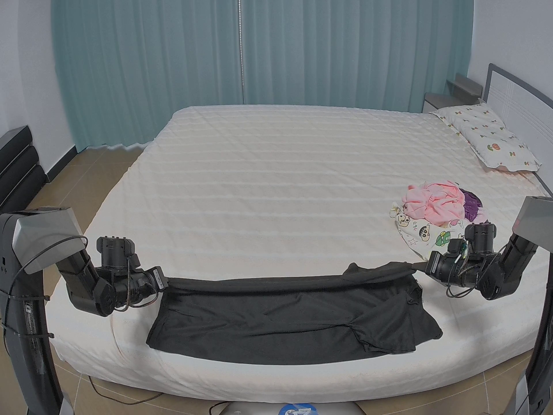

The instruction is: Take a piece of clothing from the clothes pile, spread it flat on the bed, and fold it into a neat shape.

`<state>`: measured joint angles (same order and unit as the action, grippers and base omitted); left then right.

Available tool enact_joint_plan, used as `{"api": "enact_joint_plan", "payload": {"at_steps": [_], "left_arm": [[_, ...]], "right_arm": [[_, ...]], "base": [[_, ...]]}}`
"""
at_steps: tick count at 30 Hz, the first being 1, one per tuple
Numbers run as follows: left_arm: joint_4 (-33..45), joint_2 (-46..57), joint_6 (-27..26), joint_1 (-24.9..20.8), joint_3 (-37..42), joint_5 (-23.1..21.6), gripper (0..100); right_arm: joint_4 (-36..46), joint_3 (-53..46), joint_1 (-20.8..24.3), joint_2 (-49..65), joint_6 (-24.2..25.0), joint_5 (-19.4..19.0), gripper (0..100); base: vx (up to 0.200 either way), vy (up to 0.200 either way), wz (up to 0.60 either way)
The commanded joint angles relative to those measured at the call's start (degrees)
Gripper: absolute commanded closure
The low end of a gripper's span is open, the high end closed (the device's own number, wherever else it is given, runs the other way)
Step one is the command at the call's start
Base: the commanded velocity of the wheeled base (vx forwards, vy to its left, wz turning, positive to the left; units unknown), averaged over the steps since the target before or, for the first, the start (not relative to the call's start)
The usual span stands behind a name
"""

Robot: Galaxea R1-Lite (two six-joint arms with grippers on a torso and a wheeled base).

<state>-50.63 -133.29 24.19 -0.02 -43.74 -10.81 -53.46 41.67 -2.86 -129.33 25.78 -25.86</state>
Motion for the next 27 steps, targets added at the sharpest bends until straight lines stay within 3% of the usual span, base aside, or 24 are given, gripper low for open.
{"api": "enact_joint_plan", "payload": {"at_steps": [1,7,27], "left_arm": [[-1.4,0.05,-0.37,0.11,1.99,0.0,100],[-6.5,-0.13,-1.33,0.02,5.68,0.09,100],[-7.03,-0.04,-5.9,0.11,11.57,0.09,100]], "right_arm": [[-0.07,-1.5,-0.04,-0.22,-0.29,-0.51,100],[-0.07,-2.82,-0.12,-0.13,-1.44,-0.51,100],[0.02,-6.69,-0.48,-0.92,-5.22,-0.51,100]], "base": [[0.0,0.0,0.0],[0.0,0.0,0.0],[0.0,0.0,0.0]]}}
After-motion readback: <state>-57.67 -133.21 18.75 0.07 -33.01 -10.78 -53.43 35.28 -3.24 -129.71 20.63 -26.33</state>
